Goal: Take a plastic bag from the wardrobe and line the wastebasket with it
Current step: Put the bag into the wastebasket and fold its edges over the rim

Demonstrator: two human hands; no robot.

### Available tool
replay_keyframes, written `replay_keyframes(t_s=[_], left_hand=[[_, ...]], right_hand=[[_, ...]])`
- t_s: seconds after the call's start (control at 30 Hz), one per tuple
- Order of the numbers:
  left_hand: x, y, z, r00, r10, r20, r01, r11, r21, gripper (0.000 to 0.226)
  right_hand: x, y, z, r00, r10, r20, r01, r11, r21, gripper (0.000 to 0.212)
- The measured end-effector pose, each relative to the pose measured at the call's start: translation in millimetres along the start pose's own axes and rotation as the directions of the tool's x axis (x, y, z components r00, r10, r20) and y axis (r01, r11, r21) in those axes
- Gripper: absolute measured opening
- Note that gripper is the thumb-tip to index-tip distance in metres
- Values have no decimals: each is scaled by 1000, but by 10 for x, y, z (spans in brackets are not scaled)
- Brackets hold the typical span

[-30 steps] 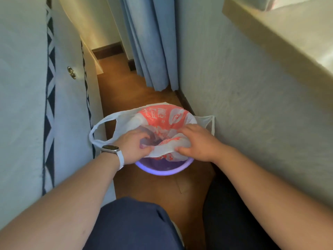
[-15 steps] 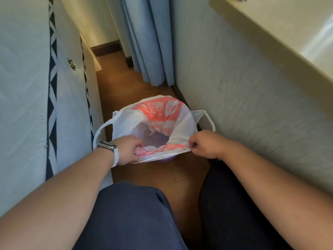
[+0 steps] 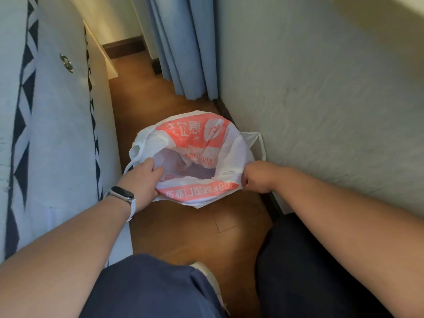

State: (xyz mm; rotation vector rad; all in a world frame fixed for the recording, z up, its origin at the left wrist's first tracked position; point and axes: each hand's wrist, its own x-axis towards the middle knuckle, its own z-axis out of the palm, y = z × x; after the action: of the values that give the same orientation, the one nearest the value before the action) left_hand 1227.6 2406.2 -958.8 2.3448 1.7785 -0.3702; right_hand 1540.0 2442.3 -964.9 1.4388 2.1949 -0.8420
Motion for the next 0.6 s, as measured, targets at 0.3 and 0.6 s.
replay_keyframes(t_s=[0.3, 0.6], left_hand=[[56, 56, -340, 990, -81, -120, 78, 997, -26, 44], [574, 193, -374, 951, -75, -299, 13, 978, -206, 51]], right_hand=[[-130, -28, -340, 990, 80, -118, -67, 992, 110, 22], [360, -253, -525, 828, -97, -552, 122, 992, 9, 43]])
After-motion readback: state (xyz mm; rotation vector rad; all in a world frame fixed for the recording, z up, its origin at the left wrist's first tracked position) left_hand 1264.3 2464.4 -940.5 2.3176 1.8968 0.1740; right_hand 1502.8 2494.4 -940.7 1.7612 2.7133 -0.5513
